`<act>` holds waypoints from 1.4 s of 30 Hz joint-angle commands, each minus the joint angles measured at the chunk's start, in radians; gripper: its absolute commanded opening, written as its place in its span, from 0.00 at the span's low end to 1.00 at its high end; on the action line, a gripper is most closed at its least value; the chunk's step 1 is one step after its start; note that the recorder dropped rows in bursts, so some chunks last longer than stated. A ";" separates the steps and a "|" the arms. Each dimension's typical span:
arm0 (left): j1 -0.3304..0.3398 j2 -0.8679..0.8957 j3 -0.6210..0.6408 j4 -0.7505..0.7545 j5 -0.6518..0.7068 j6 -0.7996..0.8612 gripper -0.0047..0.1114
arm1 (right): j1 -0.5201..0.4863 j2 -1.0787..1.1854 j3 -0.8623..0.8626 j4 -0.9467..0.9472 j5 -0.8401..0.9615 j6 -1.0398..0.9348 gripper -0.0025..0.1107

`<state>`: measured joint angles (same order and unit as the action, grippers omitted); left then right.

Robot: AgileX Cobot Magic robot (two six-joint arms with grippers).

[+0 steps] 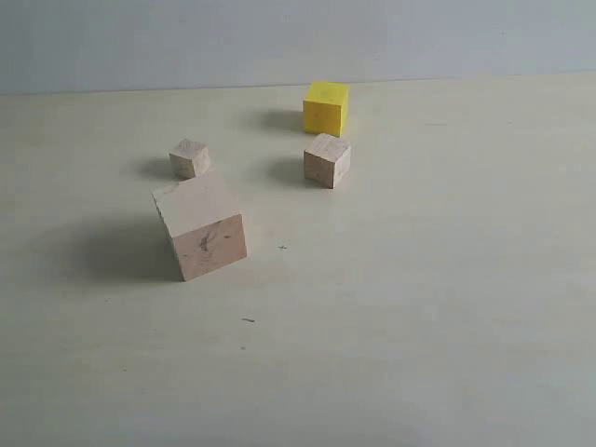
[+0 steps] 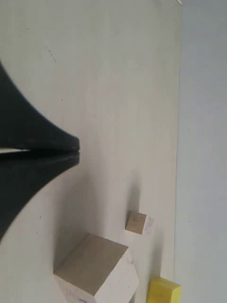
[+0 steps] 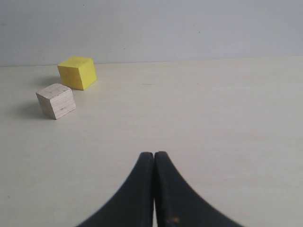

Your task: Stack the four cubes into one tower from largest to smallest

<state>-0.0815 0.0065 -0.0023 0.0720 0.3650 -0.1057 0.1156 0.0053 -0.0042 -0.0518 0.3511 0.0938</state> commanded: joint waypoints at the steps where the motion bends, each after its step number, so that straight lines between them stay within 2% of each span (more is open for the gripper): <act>1: -0.001 -0.007 0.002 0.002 -0.004 -0.003 0.04 | 0.001 -0.005 0.004 0.000 -0.019 0.003 0.02; 8: -0.001 0.005 -0.004 0.002 -0.004 -0.003 0.04 | 0.001 -0.005 0.004 0.000 -0.019 0.003 0.02; 19: -0.001 0.141 -0.168 0.002 -0.004 -0.003 0.04 | 0.001 -0.005 0.004 0.000 -0.019 0.003 0.02; 32: -0.117 0.295 -0.320 0.002 -0.002 -0.003 0.04 | 0.001 -0.005 0.004 0.000 -0.019 0.003 0.02; 42: -0.121 0.431 -0.439 0.002 -0.002 -0.003 0.04 | 0.001 -0.005 0.004 0.000 -0.019 0.003 0.02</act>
<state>-0.1966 0.4069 -0.4045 0.0720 0.3673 -0.1057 0.1156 0.0053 -0.0042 -0.0518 0.3489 0.0938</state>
